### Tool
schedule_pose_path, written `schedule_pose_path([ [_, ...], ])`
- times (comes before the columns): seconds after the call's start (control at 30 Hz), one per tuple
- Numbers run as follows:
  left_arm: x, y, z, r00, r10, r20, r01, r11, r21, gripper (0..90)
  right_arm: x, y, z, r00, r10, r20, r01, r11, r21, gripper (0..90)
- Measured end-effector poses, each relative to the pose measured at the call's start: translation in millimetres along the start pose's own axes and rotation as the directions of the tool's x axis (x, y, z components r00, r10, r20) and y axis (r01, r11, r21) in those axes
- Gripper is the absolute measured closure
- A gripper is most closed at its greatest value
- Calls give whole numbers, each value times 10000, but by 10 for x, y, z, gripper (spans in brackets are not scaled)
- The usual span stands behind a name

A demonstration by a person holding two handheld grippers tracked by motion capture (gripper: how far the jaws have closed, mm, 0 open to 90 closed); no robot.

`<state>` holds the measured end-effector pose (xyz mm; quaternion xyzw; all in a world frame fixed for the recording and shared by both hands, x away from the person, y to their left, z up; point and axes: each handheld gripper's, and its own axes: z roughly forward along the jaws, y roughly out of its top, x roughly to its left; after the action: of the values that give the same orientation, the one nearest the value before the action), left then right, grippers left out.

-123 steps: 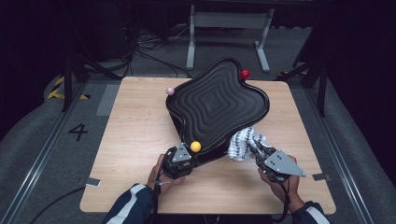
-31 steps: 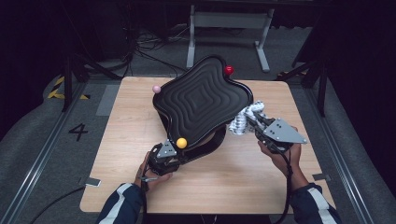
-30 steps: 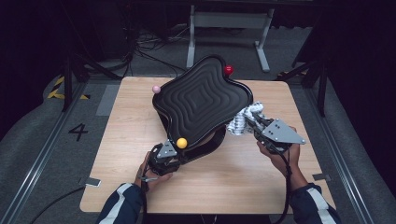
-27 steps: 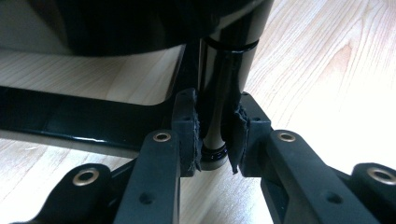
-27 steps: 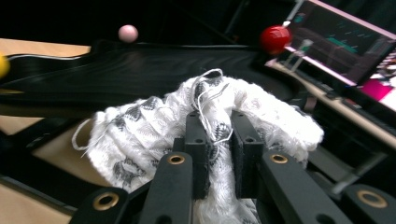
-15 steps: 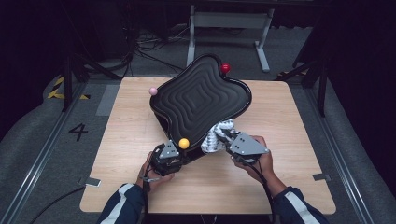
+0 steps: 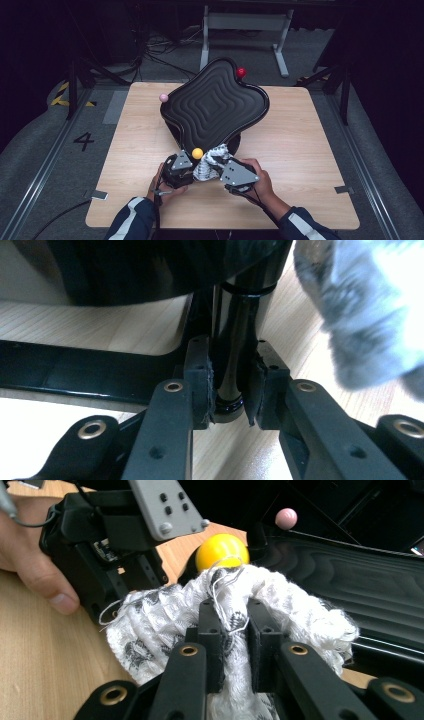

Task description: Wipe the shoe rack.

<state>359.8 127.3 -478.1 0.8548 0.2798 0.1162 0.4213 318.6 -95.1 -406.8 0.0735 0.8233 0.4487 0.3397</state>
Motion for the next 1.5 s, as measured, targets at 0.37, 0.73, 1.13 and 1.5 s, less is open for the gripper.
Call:
schedule_pose_path([
  [0.37,6,-2,1,10000,30,40,-29,10000,-33,739,-269,-137,-152,9937,348,1069,-346,9994,-43,804],
  [0.73,9,0,5,9999,112,108,-111,9999,-56,739,-959,-298,-542,9403,1440,3084,-1407,9895,-330,805],
  [1.13,7,-2,5,9998,-65,203,66,10000,-59,738,-1502,-335,-708,8844,2094,4171,-2089,9768,-473,803],
  [1.5,6,-1,5,9998,-35,211,36,10000,-35,738,-1577,-389,-681,8846,2502,3935,-2448,9674,-648,799],
])
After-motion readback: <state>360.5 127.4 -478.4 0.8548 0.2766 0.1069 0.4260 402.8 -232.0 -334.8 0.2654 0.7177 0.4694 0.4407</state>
